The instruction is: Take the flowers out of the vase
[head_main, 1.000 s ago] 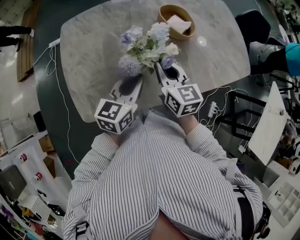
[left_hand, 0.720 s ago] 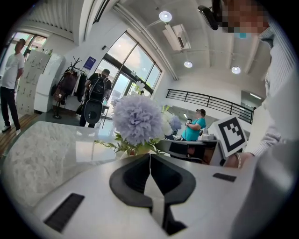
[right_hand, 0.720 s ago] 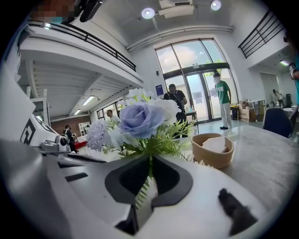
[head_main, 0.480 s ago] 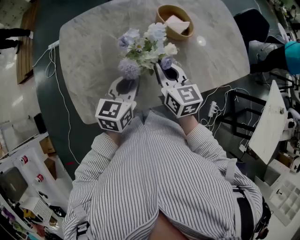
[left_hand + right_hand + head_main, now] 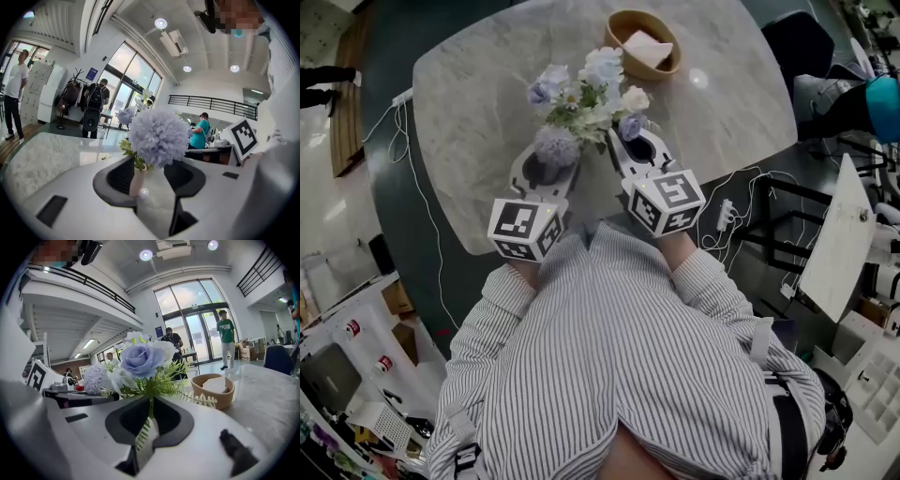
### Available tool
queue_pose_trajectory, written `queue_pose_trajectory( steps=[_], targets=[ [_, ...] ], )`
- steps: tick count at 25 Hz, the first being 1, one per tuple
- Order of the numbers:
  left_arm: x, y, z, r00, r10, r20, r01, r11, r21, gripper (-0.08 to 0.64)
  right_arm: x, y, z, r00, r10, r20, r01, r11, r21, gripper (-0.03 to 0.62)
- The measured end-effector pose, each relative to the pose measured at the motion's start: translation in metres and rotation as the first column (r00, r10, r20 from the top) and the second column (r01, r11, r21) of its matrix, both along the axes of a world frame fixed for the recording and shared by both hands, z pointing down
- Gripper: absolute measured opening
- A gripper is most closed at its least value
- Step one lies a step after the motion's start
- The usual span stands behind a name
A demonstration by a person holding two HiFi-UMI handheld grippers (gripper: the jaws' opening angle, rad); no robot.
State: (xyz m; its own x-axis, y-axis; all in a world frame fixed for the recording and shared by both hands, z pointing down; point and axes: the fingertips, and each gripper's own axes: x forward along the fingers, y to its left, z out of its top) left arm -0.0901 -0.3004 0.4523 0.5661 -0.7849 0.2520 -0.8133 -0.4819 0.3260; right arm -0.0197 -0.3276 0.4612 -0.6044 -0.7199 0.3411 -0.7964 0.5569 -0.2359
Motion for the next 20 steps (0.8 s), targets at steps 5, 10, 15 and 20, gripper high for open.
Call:
queue_pose_trajectory(
  steps=[5,10,15,20],
  targets=[
    [0.002,-0.005,-0.005,0.999,0.023,0.029,-0.024,0.998,0.055,0.213,0.000,0.000,-0.003,1.000,-0.008,0.008,0.007,1.000,0.016,0.031],
    [0.002,-0.010,-0.006,0.998,0.034,0.047,-0.038,0.996,0.085,0.237,0.002,0.000,-0.008,1.000,-0.010,0.010,0.010,0.999,0.041,0.098],
    [0.003,-0.016,-0.010,0.997,0.045,0.065,-0.053,0.992,0.115,0.259,0.006,-0.002,-0.014,1.000,-0.012,0.008,0.011,0.997,0.075,0.135],
    [0.004,-0.017,-0.013,0.995,0.061,0.081,-0.073,0.985,0.154,0.278,0.003,-0.001,-0.018,0.999,-0.046,-0.009,0.047,0.992,0.117,0.167]
  ],
)
